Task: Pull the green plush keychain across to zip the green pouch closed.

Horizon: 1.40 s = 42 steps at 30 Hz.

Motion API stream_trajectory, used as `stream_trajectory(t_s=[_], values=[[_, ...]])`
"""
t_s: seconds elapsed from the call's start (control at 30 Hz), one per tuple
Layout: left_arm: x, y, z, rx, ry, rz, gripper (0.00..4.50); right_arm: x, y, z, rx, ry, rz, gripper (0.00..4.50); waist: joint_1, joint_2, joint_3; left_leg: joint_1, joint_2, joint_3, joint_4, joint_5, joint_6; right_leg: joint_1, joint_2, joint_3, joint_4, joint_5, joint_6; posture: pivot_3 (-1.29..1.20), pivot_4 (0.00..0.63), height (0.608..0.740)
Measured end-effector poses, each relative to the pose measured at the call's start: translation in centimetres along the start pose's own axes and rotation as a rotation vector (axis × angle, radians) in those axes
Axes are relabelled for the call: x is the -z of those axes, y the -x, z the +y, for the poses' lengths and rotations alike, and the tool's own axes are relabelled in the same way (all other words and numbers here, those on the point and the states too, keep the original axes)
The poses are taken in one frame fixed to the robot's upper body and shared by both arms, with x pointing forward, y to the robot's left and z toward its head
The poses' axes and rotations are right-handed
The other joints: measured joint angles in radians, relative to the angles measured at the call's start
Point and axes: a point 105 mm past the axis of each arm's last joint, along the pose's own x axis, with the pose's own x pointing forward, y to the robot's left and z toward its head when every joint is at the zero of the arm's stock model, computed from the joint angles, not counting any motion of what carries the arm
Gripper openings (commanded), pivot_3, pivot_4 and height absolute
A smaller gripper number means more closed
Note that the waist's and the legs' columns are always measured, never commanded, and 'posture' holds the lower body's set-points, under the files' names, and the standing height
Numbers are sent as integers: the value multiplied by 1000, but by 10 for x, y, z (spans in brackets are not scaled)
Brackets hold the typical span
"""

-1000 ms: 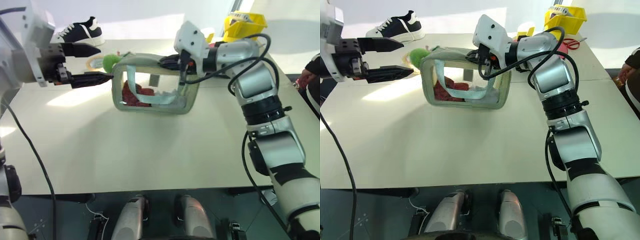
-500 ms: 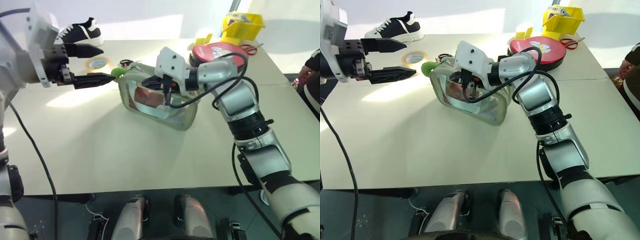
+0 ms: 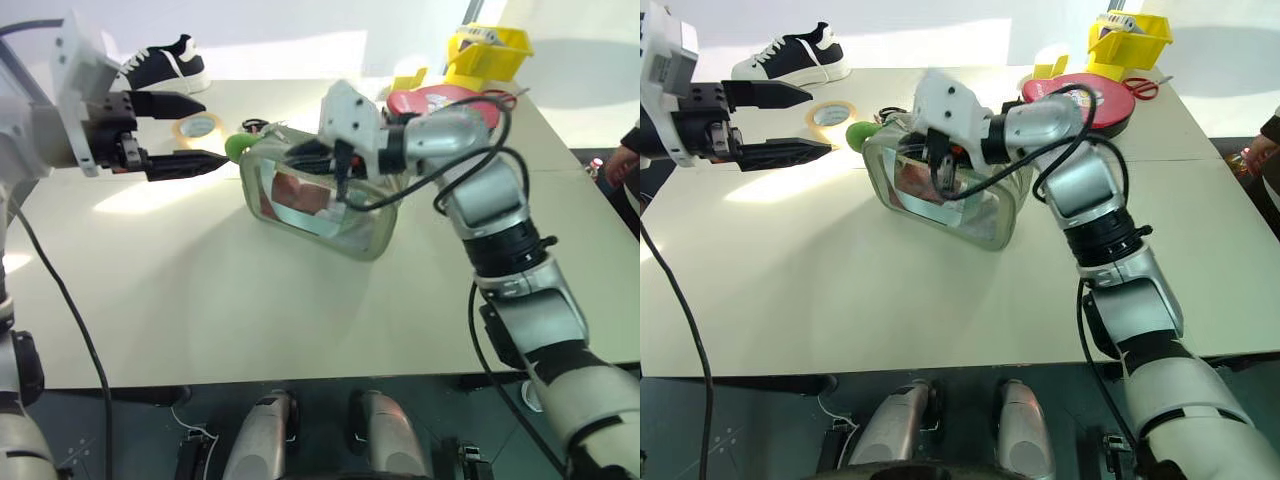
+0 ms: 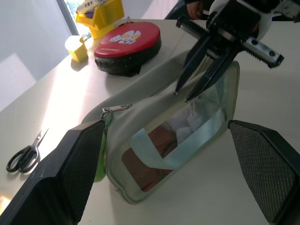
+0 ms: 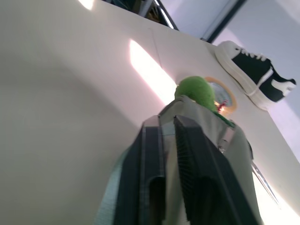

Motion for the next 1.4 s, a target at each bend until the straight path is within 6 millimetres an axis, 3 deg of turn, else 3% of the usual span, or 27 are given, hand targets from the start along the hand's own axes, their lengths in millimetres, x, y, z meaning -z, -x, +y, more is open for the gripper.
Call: stream_trajectory(t_s=[0.1,0.27,0.43,0.63,0.73,0.9,1.23,1.4], values=[[0,0,0,-1,0,0,4500,-4,4,2,6,-28,22,3520,-1,0,0,0,0,0,0,0,0,0,0,0,0,0,0,0,150,740],[1,-1,1,-4,-7,0,4500,-1,0,9,13,-63,50,3520,-2,0,0,0,0,0,0,0,0,0,0,0,0,0,0,0,150,740],[4,-5,0,6,-10,15,4500,16,-14,15,8,-86,103,3520,-1,0,0,0,0,1,0,0,0,0,0,0,0,0,0,0,150,740],[5,-7,-1,10,-9,16,4500,40,-19,8,43,-63,177,3520,-2,0,0,0,0,1,0,0,0,0,0,0,0,0,0,0,150,740],[5,-7,-1,8,-9,18,4500,43,-20,6,47,-47,191,2677,-2,0,0,0,0,1,0,0,0,0,0,0,0,0,0,0,150,740],[5,-7,-1,3,-11,20,4500,42,-20,3,53,-4,197,140,-2,0,0,0,0,1,0,0,0,0,0,0,0,0,0,0,150,740],[5,-6,-2,2,-16,26,4500,45,-21,-1,63,15,199,60,-2,0,0,0,0,1,0,0,0,0,0,0,0,0,0,0,150,740],[6,-6,-2,4,-15,26,4500,33,-27,0,53,81,123,60,-4,0,0,0,0,1,0,0,0,0,1,0,0,0,0,0,150,740]])
